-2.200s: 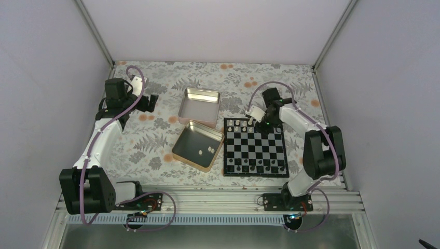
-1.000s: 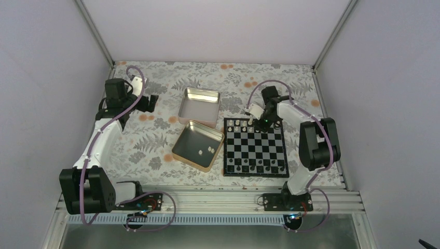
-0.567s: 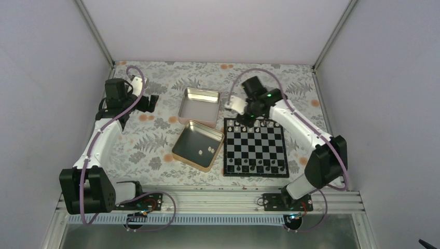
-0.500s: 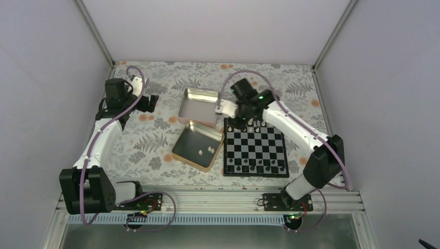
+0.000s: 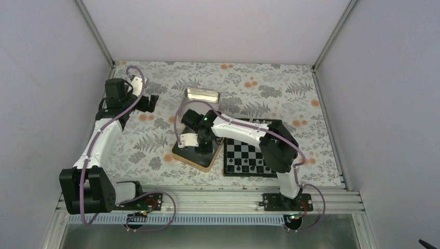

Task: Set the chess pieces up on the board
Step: Pick up the chess piece from the storage box, then place the chess piece on the chessboard.

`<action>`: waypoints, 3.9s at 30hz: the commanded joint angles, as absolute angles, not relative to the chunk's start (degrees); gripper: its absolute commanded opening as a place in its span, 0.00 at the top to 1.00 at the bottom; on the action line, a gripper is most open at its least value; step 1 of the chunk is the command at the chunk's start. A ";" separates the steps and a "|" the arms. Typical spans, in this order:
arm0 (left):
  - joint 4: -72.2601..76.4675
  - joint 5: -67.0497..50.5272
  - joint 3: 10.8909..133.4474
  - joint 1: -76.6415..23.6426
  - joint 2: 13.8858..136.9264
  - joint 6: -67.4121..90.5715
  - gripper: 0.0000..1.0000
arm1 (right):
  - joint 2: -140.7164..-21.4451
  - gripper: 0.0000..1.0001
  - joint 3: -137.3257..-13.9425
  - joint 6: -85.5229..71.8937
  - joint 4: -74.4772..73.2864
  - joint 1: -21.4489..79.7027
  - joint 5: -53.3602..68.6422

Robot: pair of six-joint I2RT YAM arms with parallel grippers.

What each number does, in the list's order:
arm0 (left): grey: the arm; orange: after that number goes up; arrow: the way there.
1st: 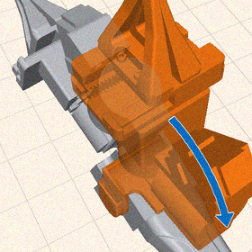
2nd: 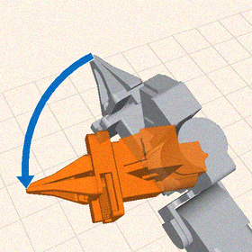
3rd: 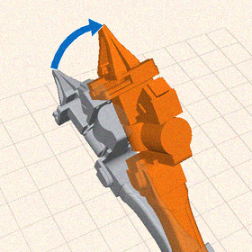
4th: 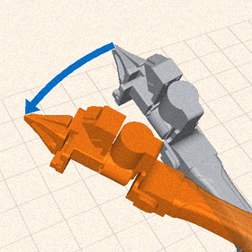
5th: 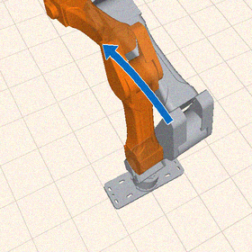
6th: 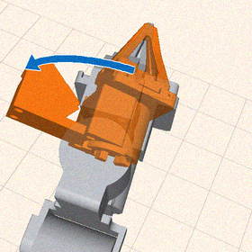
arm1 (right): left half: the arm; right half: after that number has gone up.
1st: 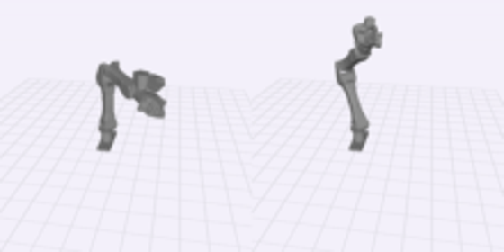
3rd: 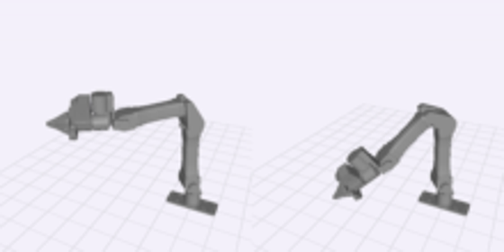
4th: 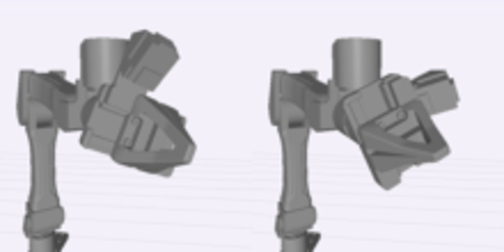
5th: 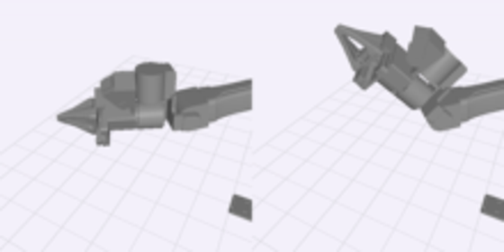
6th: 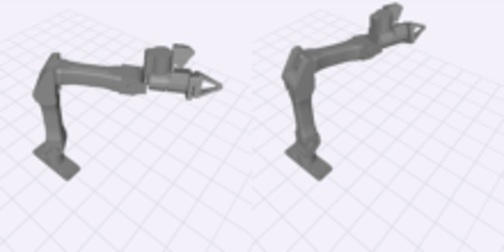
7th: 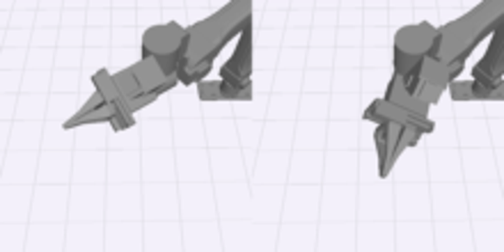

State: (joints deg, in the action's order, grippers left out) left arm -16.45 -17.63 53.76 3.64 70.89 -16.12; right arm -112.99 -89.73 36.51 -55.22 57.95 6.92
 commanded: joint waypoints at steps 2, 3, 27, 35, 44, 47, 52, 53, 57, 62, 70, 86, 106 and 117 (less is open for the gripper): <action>-16.55 -18.06 53.87 3.87 70.48 -17.04 0.00 | -115.99 0.71 -88.86 37.58 -52.05 59.14 2.45; -16.60 -18.15 53.84 3.87 70.48 -17.05 0.00 | -116.13 0.70 -88.75 37.57 -51.53 59.17 2.29; -16.53 -18.71 53.68 3.87 70.49 -17.31 0.00 | -120.21 0.85 -89.72 37.22 -50.04 59.26 4.14; -16.56 -18.81 53.75 3.87 70.65 -17.32 0.00 | -113.82 0.93 -89.58 36.35 -51.02 59.07 3.84; -16.45 -18.80 53.85 3.87 70.91 -17.24 0.00 | -99.66 0.92 -87.88 34.32 -54.65 49.81 1.57; -16.48 -19.10 53.94 3.88 71.02 -17.23 0.00 | -94.33 0.93 -83.12 34.77 -55.11 42.84 1.99; -16.58 -19.59 54.05 3.87 71.23 -17.31 0.00 | -87.27 0.93 -72.82 36.65 -54.33 29.45 2.44; -16.61 -19.67 54.06 3.87 71.27 -17.34 0.00 | -86.15 0.92 -71.07 37.37 -54.30 27.10 2.86; -16.64 -20.01 54.13 3.78 71.42 -17.41 0.00 | -83.05 0.92 -64.77 40.42 -53.08 18.04 3.95; -16.89 -20.35 54.18 3.77 71.38 -17.41 0.00 | -84.80 0.92 -60.09 43.41 -50.61 10.92 4.62; -17.05 -19.98 54.14 3.78 70.97 -17.38 0.00 | -90.42 0.91 -60.37 43.86 -47.00 8.44 6.56; -16.87 -19.78 53.98 3.76 71.10 -17.40 0.00 | -97.38 0.90 -64.22 43.27 -45.17 8.44 8.26; -17.09 -19.74 54.05 3.75 70.60 -17.40 0.00 | -95.94 0.75 -66.27 42.63 -47.87 8.54 7.35; -17.38 -19.83 54.23 3.78 70.54 -17.31 0.00 | -88.99 0.74 -78.08 35.93 -61.55 31.35 8.22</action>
State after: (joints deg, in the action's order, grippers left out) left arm -16.91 -18.98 53.76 3.64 70.98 -16.99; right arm -89.84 -73.17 39.70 -55.31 21.23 5.96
